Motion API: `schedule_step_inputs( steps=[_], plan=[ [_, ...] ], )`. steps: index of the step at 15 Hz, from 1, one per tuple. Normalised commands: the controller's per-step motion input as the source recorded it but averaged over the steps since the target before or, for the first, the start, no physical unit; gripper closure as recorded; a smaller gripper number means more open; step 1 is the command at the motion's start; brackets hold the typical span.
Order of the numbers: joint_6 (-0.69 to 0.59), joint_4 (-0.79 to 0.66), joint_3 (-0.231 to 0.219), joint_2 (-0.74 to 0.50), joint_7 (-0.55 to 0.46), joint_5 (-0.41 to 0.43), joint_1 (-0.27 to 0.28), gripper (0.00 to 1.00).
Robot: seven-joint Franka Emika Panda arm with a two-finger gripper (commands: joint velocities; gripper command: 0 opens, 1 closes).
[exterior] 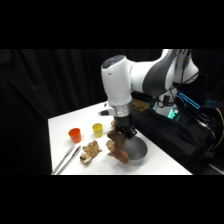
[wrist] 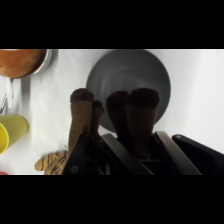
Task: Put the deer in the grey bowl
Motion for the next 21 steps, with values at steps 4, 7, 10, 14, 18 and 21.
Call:
schedule_step_inputs(
  steps=[4, 7, 10, 14, 18, 21],
  plan=[
    [0.16, -0.35, 0.048, -0.21, 0.12, -0.029, 0.040, 0.97],
    [0.20, -0.21, 0.047, -0.03, 0.05, 0.018, 0.021, 0.88],
    [0.17, -0.08, 0.034, 0.06, 0.03, 0.010, 0.017, 0.62],
    [0.12, 0.01, 0.015, 0.07, 0.01, 0.003, 0.004, 0.29],
    [-0.04, -0.02, -0.004, -0.15, 0.04, -0.039, 0.005, 0.00],
    [-0.27, -0.09, -0.012, -0.46, 0.03, -0.035, -0.023, 0.00]
  ],
)
